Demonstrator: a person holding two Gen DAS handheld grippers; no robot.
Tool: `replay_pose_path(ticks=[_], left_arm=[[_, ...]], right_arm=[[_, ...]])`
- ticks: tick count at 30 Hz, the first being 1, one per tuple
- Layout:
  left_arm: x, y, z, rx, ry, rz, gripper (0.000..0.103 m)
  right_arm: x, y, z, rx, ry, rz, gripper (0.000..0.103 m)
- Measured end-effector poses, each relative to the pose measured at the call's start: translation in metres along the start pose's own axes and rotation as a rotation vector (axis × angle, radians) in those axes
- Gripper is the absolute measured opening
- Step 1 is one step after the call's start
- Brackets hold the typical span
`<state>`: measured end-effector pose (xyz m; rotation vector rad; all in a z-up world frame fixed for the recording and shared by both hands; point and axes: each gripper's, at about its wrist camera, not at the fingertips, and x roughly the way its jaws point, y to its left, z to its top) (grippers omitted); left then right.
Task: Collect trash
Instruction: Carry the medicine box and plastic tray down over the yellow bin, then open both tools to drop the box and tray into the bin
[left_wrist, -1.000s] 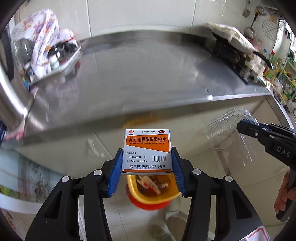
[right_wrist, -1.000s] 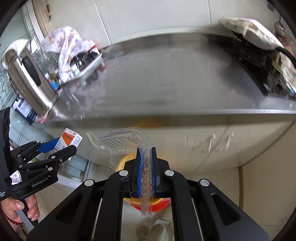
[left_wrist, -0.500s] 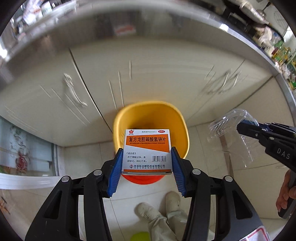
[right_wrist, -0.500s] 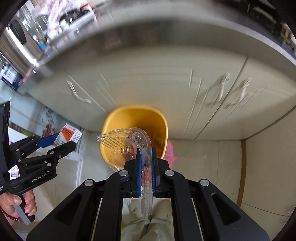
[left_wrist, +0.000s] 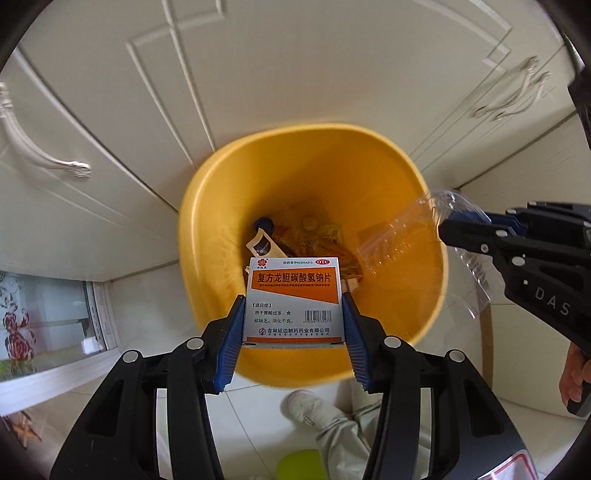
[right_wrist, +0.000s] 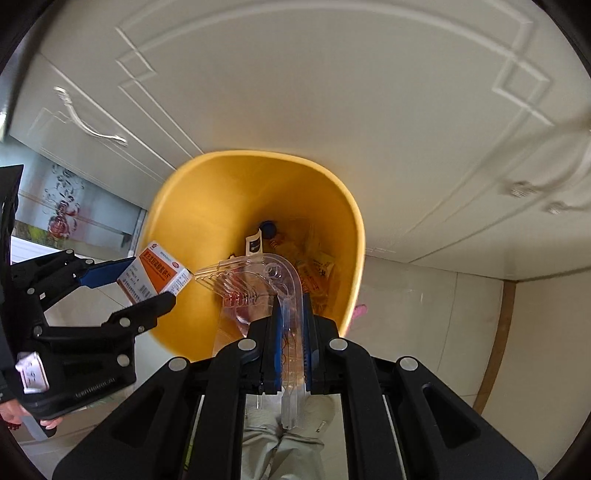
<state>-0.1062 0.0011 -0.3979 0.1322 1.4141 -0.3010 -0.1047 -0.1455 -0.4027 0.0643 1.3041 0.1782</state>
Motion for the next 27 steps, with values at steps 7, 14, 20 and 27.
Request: replay_pose_path(ticks=[7, 14, 20, 27], left_arm=[[0.017, 0.007, 0.005, 0.0, 0.021, 0.01, 0.05], [0.024, 0.003, 0.008, 0.013, 0.04, 0.011, 0.05], [0.024, 0.004, 0.007, 0.002, 0.04, 0.012, 0.064], [0.017, 0.004, 0.005, 0.004, 0.03, 0.015, 0.074]], right_arm=[[0.024, 0.005, 0.013, -0.048, 0.032, -0.01, 0.01], [0.028, 0.003, 0.019, -0.069, 0.037, 0.001, 0.01], [0.027, 0.003, 0.02, -0.062, 0.029, 0.012, 0.048], [0.019, 0.001, 0.02, -0.055, 0.005, 0.015, 0.061]])
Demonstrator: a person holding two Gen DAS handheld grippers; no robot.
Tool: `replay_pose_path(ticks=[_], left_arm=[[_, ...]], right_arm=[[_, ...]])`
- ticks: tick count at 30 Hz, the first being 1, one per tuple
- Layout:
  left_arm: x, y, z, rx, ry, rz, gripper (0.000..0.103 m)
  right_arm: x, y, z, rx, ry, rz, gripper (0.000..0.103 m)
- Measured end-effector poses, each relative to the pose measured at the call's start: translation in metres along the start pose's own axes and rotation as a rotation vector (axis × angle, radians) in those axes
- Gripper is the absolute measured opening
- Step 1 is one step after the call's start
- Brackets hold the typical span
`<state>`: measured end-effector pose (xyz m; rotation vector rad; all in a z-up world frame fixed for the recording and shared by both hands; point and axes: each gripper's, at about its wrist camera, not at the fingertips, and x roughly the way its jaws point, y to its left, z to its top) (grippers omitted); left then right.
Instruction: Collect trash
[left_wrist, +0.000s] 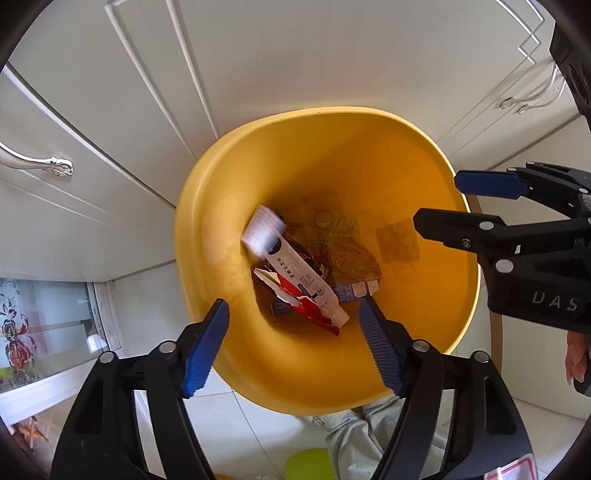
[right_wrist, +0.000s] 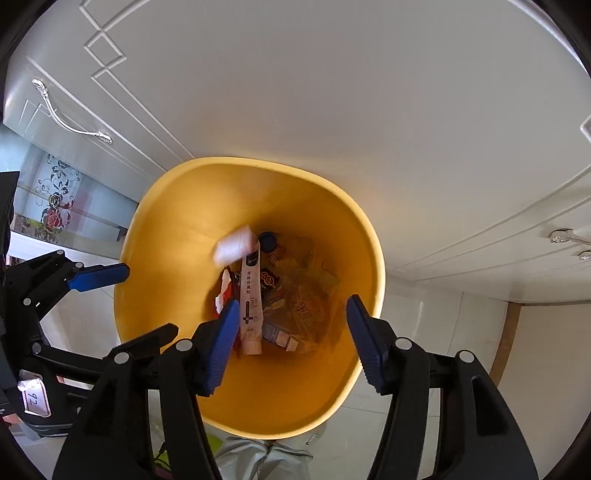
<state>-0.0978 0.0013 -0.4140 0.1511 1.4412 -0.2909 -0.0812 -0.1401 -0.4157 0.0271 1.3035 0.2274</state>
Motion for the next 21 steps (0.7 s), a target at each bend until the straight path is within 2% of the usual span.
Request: replay_pose_path(ticks=[12, 21], left_arm=[[-0.008, -0.001, -0.002, -0.011, -0.011, 0.011, 0.074], [-0.025, -0.001, -0.008, -0.078, -0.041, 0.033, 0.074]], right_arm=[[-0.006, -0.001, 0.001, 0.005, -0.012, -0.001, 0.061], [-0.023, 0.003, -0.004, 0.023, -0.044, -0.002, 0.061]])
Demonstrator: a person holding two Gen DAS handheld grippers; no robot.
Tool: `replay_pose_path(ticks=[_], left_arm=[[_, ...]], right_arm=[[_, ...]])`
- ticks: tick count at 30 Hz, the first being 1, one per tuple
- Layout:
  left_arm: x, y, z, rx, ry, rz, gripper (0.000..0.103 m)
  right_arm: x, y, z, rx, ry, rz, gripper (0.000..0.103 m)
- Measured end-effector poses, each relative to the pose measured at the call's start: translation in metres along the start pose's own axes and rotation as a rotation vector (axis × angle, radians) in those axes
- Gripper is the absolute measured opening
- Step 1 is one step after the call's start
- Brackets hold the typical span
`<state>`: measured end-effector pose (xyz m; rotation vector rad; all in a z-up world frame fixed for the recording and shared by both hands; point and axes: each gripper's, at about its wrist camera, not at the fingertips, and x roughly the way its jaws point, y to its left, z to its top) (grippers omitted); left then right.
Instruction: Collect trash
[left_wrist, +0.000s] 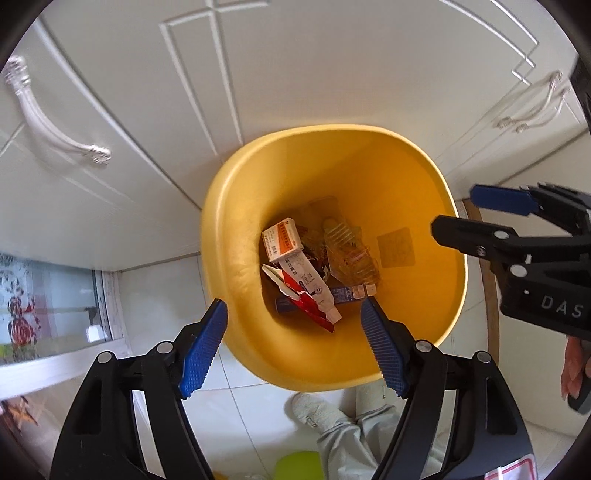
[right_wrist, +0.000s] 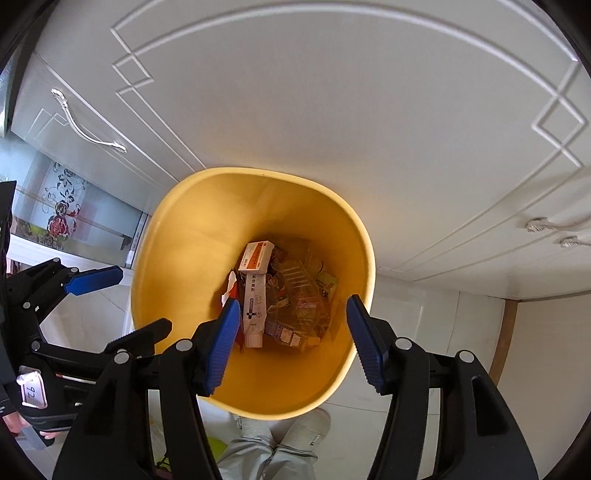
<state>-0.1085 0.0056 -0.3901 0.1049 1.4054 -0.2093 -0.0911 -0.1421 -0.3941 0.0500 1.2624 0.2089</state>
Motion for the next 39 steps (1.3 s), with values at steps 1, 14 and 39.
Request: replay_pose_path(ticks=[1, 14, 39], left_arm=[[-0.003, 0.002, -0.001, -0.015, -0.006, 0.007, 0.074], [-0.071, 0.015, -0.024, -0.323, -0.103, 0.061, 0.086], [-0.165, -0.005, -0.036, -0.288, -0.126, 0.092, 0.098]], right_arm=[[-0.004, 0.0, -0.002, 0.008, -0.011, -0.005, 0.061], [-0.066, -0.001, -0.037, 0.141, -0.127, -0.173, 0.063], [-0.164, 0.031, -0.066, 0.102, -0.115, -0.114, 0.063]])
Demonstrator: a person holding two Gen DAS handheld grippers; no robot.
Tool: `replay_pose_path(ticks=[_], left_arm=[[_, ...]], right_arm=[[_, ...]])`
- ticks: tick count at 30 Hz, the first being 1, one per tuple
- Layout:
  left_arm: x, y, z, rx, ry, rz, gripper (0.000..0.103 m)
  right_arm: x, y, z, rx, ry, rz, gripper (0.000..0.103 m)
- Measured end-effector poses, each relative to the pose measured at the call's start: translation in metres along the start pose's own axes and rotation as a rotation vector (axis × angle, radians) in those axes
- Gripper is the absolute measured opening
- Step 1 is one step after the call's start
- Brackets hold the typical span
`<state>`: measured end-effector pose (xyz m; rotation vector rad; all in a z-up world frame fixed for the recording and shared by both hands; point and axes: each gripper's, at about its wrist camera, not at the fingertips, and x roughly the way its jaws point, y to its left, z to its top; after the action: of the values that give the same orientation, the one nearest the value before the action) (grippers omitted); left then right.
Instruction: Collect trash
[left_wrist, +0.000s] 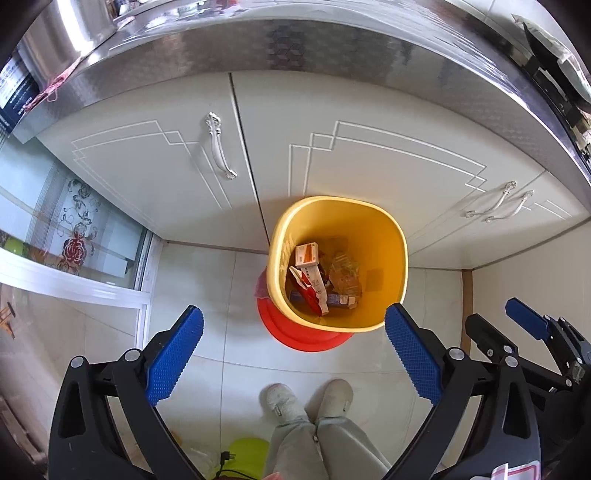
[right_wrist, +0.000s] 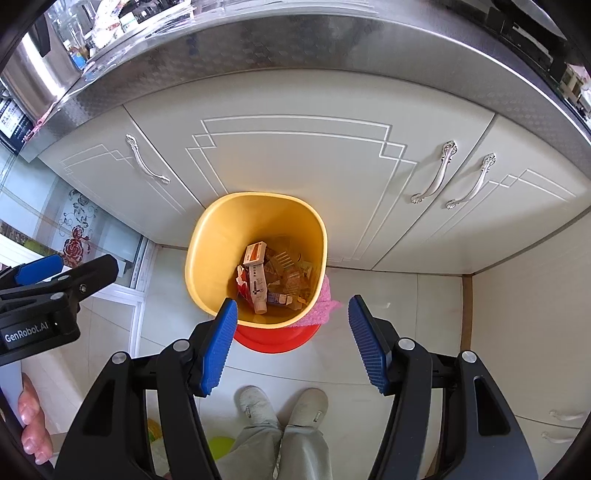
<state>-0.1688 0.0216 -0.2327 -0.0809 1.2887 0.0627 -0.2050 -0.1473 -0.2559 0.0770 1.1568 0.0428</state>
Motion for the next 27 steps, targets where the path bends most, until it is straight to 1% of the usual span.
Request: replay_pose_path(ticks=[14, 27], left_arm=[[-0.004, -0.011, 0.003, 0.008, -0.003, 0.005, 0.098], [-0.003, -0.009, 0.003, 0.002, 0.006, 0.008, 0.098]], right_arm=[[-0.002, -0.006, 0.001, 0.007, 0.008, 0.004, 0.063], [-0.004, -0.006, 0.002, 0.011, 0.009, 0.011, 0.063]])
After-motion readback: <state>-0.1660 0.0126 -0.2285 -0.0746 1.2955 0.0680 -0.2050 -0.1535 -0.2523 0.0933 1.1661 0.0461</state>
